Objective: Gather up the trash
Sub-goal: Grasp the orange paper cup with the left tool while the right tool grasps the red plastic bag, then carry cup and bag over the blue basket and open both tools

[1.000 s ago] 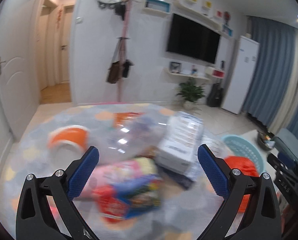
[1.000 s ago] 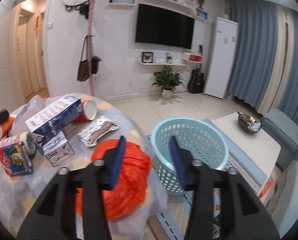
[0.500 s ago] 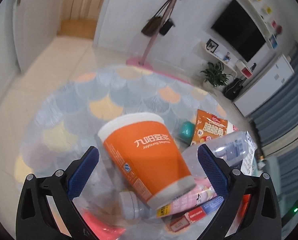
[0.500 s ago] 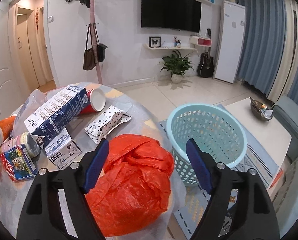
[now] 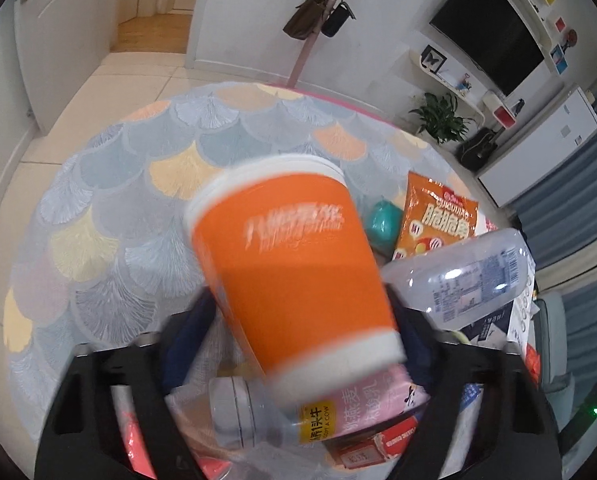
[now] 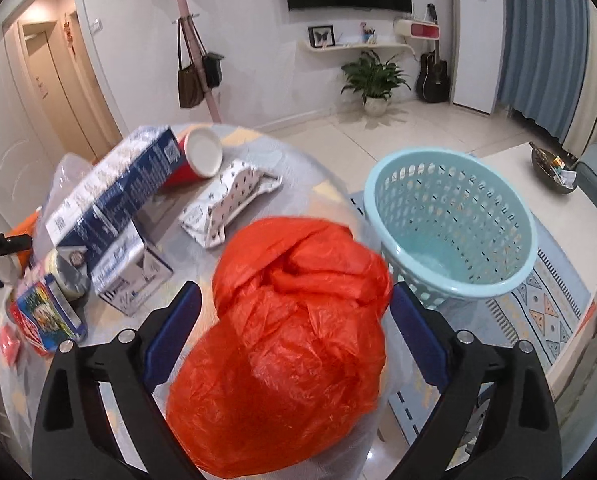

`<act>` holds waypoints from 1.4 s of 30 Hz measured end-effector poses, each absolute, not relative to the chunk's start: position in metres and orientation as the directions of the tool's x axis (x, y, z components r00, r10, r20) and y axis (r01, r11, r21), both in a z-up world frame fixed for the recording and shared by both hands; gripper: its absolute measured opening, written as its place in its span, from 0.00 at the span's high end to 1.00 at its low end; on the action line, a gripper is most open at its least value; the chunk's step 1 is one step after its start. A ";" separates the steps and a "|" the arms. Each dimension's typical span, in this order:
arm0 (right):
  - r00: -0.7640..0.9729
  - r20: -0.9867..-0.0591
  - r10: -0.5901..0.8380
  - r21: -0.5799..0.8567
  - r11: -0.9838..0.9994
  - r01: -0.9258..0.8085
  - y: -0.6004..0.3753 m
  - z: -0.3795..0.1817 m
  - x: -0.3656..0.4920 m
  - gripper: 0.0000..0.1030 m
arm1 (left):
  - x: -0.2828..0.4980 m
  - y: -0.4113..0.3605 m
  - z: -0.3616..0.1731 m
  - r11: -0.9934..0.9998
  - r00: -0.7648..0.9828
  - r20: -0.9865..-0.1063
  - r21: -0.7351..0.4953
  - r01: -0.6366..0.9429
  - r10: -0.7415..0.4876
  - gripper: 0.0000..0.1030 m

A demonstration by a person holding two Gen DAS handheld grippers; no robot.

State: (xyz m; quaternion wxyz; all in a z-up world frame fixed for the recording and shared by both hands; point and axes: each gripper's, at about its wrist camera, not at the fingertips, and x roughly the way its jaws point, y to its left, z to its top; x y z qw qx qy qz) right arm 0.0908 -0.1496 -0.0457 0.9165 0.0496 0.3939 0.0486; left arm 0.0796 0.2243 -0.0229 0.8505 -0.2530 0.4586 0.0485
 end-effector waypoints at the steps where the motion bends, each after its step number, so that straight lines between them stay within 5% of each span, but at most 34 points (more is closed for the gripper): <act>1: 0.682 -0.720 0.130 0.127 0.990 -0.054 -0.148 -0.047 0.090 0.13 | 0.078 0.225 -0.024 0.861 0.583 -0.796 -0.403 -0.311 -0.162 0.42; 10: 0.720 -0.686 0.105 0.043 0.994 -0.103 -0.130 -0.036 0.070 0.66 | 0.053 0.202 0.001 0.906 0.682 -0.722 -0.361 -0.220 -0.122 0.43; 17: 0.769 -0.627 0.126 0.059 0.992 -0.115 -0.136 -0.012 0.059 0.68 | 0.034 0.160 0.052 0.946 0.778 -0.620 -0.304 -0.116 -0.104 0.43; 26: 0.826 -0.556 0.096 0.090 0.994 -0.055 -0.182 0.020 0.057 0.68 | 0.044 0.067 0.100 0.954 0.824 -0.519 -0.290 0.078 -0.226 0.43; 42: 0.779 -0.612 -0.134 0.103 0.964 0.246 -0.321 -0.004 0.144 0.68 | 0.163 -0.126 0.058 0.894 0.660 -0.604 -0.300 0.332 -0.447 0.43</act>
